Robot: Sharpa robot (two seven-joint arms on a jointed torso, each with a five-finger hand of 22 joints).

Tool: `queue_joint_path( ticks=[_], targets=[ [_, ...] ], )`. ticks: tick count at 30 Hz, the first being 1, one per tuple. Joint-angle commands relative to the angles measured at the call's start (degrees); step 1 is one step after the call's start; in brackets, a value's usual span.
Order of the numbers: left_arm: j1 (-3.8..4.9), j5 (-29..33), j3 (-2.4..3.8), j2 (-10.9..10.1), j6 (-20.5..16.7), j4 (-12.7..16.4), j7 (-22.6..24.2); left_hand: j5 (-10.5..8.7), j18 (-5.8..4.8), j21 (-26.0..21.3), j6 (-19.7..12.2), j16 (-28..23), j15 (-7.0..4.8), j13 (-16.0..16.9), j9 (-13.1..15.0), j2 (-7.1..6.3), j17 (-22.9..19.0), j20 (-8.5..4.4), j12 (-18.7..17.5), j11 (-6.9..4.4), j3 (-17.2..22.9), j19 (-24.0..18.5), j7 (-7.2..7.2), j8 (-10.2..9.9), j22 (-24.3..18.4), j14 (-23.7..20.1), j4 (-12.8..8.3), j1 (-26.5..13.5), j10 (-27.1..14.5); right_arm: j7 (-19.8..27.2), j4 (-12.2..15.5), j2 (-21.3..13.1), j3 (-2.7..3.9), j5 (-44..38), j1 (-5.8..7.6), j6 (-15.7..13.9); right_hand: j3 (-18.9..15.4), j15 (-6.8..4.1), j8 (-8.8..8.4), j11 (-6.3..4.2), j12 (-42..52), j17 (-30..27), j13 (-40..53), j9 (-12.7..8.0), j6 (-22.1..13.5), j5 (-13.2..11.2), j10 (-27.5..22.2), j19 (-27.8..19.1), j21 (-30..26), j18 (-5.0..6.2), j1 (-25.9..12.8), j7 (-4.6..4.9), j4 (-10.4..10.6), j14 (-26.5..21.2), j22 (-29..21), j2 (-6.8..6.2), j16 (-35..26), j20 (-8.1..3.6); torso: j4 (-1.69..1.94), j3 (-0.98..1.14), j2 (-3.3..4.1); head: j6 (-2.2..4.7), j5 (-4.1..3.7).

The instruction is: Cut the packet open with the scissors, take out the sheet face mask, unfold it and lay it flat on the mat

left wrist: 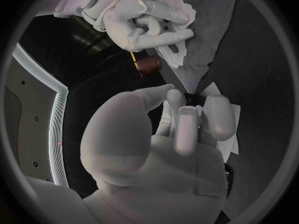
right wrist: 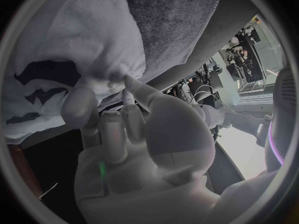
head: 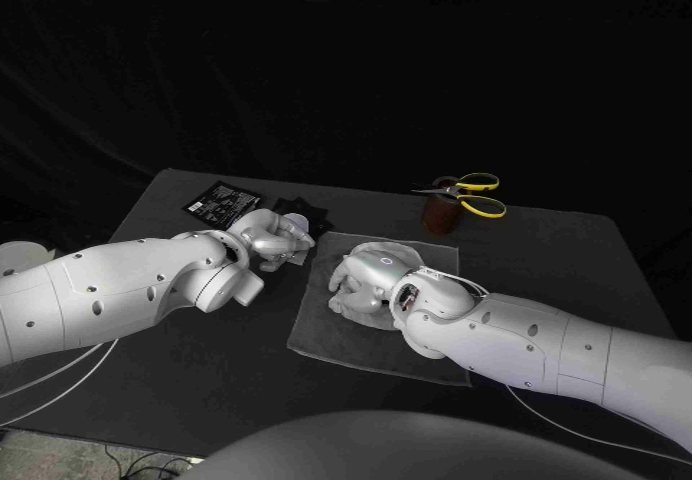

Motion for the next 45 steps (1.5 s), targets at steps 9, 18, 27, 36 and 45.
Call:
queue_joint_path(
  ticks=[9, 18, 27, 36, 45],
  targets=[
    [0.02, 0.46, 0.05, 0.19, 1.7, 0.07, 0.06, 0.23, 0.2, -0.14, -0.38, -0.26, -0.26, -0.03, 0.04, 0.15, 2.84, -0.09, 0.15, 0.28, -0.05, 0.11, -0.09, 0.38, 0.08, 2.06, 0.29, -0.1, -0.13, 0.18, -0.33, 0.21, 0.0, -0.32, -0.09, 0.44, -0.87, 0.67, -0.96, 0.69, -0.16, 8.42, 4.24, -0.14, -1.22, -0.2, 0.07, 0.01, -0.09, 0.62, -0.09, 0.44, -0.02, 4.55, 6.96, -0.94, -0.1, 0.6, 0.02, 0.01, 0.02, 0.0, 0.04],
    [0.02, 0.51, 0.05, 0.23, 1.88, 0.09, 0.12, 0.23, 0.2, -0.14, -0.38, -0.26, -0.26, -0.03, 0.04, 0.15, 2.84, -0.09, 0.15, 0.28, -0.05, 0.11, -0.09, 0.38, 0.08, 2.06, 0.29, -0.1, -0.13, 0.18, -0.59, 0.36, -0.02, -0.27, -0.2, 0.44, -1.09, 0.24, 0.76, -0.03, 0.07, 8.57, 4.46, 0.9, 2.41, -0.21, 0.17, 0.09, 0.14, 0.76, 0.33, -0.57, 0.12, 4.58, 7.01, 0.13, -0.01, 0.6, 0.02, 0.01, 0.01, 0.0, 0.05],
    [0.02, 0.52, 0.05, 0.21, 2.15, 0.11, 0.04, 0.23, 0.2, -0.15, -0.53, -0.26, -0.24, -0.05, 0.06, 0.15, 2.87, -0.07, 0.17, 0.31, -0.01, 0.1, -0.05, 0.42, 0.07, 2.07, 0.36, -0.1, -0.21, -0.01, -0.96, 0.41, -0.03, -0.72, -0.25, 0.12, -1.53, -0.94, 3.9, -1.47, 0.25, 8.71, 4.68, 2.69, 6.7, -0.22, 0.35, 0.25, 0.63, 0.74, 0.8, -2.28, 0.27, 4.62, 7.14, 1.56, 0.04, -0.28, 0.05, -0.01, 0.03, 0.0, -0.01],
    [0.02, 0.53, 0.05, 0.17, 2.35, 0.1, -0.09, 0.23, 0.2, -0.15, -0.53, -0.26, -0.24, -0.05, 0.06, 0.15, 2.87, -0.07, 0.17, 0.31, -0.01, 0.1, -0.05, 0.42, 0.07, 2.07, 0.36, -0.1, -0.21, -0.04, -1.04, 0.42, -0.05, -1.0, -0.32, -0.55, -1.59, -1.02, 4.09, -1.55, 0.29, 8.79, 4.72, 2.82, 6.81, -0.22, 0.39, 0.27, 0.68, 0.72, 0.82, -2.36, 0.28, 4.64, 7.15, 1.68, 0.07, -0.37, 0.03, 0.0, 0.01, 0.0, -0.03],
    [0.02, 0.53, 0.05, 0.18, 2.54, 0.04, -0.27, 0.23, 0.21, -0.21, -0.63, -0.28, -0.22, -0.19, 0.09, 0.13, 2.83, -0.04, 0.13, 0.33, 0.02, 0.06, -0.03, 0.48, 0.01, 2.05, 0.41, -0.08, -0.37, 0.92, -0.81, 0.16, -0.05, -0.46, -0.36, -2.4, -2.05, -1.41, 5.23, -1.98, 2.45, 9.29, 6.66, 3.81, 6.75, -0.22, 1.83, 0.69, 1.85, 0.5, 0.32, -2.88, 1.21, 4.77, 7.42, 3.21, 0.32, -0.78, 0.02, 0.0, 0.02, 0.0, -0.01]
  ],
)
